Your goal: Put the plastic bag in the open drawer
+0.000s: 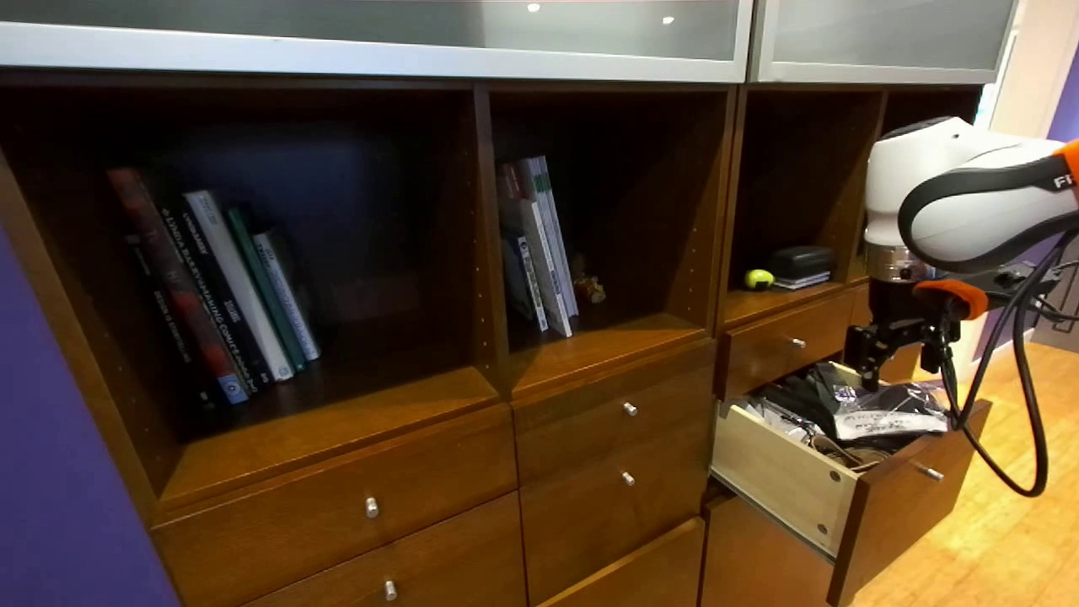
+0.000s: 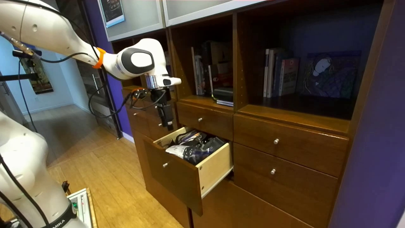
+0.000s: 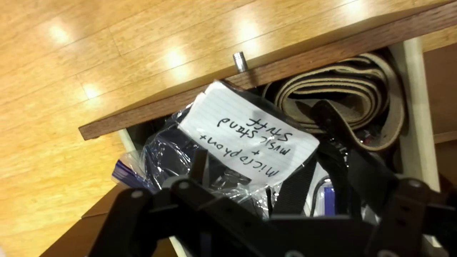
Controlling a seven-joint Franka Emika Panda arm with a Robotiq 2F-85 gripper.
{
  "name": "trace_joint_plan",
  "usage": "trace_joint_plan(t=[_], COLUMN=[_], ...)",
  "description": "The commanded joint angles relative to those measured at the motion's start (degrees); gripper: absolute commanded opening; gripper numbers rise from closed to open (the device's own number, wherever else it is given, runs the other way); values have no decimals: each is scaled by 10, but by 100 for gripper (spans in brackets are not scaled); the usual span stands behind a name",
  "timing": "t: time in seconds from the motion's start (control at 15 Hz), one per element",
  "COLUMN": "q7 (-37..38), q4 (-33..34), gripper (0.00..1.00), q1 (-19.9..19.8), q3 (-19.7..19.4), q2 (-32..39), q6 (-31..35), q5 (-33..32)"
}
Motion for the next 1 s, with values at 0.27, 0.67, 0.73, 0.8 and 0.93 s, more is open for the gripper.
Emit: trace_joint_plan(t=[0.27,0.67,0.73,0.8,0.93], q7=[37,37,37,37,37], q4=[1,1,1,1,1], gripper=[100,100,100,100,100], q1=[-2,-1,-1,-1,-1], q3=[-3,-3,-3,-3,-3], q2=[16,16,16,16,16], q6=[-18,-18,-18,-18,-18], q5=[0,0,0,0,0])
